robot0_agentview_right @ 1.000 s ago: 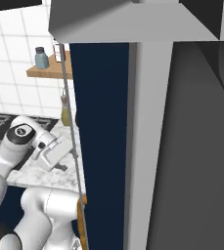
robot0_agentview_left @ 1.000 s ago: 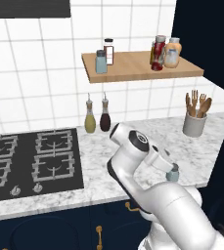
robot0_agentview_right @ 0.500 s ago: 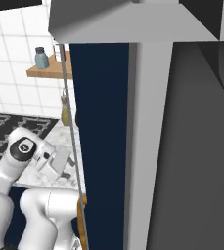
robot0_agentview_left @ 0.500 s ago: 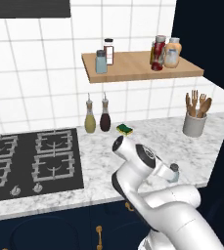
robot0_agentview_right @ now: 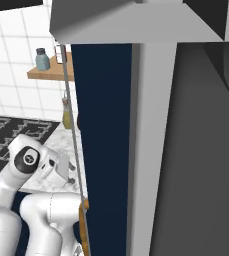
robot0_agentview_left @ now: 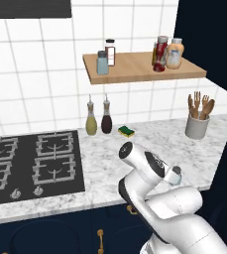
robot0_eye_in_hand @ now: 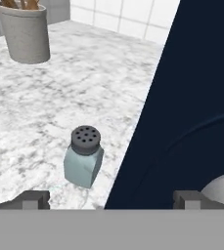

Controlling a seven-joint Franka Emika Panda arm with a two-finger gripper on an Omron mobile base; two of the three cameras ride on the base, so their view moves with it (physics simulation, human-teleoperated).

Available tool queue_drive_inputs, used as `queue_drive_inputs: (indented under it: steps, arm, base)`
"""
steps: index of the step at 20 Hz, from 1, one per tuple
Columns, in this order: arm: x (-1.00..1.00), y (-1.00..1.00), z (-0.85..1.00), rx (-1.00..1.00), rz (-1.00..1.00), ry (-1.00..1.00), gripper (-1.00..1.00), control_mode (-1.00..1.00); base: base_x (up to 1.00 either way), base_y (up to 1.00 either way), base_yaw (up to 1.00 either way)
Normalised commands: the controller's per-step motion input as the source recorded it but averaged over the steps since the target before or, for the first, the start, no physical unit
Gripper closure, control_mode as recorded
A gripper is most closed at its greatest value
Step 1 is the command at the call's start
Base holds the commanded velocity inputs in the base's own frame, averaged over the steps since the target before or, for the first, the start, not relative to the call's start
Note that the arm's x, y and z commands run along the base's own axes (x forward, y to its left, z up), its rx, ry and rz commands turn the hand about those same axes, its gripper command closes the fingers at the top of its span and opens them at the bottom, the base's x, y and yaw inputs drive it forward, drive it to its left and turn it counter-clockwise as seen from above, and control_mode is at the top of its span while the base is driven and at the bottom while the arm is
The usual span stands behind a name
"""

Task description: Put the shaker and condiment bottle from the counter next to their counterparts in the cabinet.

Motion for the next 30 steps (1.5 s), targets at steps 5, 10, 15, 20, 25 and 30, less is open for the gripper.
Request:
queue_drive_inputs:
  steps: [5, 10, 15, 20, 25, 30]
  arm:
    - [0.57, -0.08, -0.21, 0.05, 0.01, 0.0, -1.0, -1.0]
    - [0.38, -0.29, -0.37, 0.05, -0.01, 0.0, -1.0, -1.0]
    - [-0.05, -0.37, -0.28, 0.0, -0.15, 0.0, -1.0, -1.0]
    - [-0.2, -0.24, -0.08, 0.04, -0.21, 0.0, -1.0, -1.0]
    - [0.01, 0.0, -0.04, 0.0, 0.0, 0.0, -1.0, -1.0]
    - [0.05, -0.06, -0.28, 0.0, 0.0, 0.0, -1.0, -1.0]
  base:
    - [0.0, 0.0, 0.0]
    - [0.0, 0.0, 0.0]
    - [0.0, 0.0, 0.0]
    - [0.0, 0.0, 0.0]
    - [0.0, 0.0, 0.0]
    - [0.0, 0.0, 0.0]
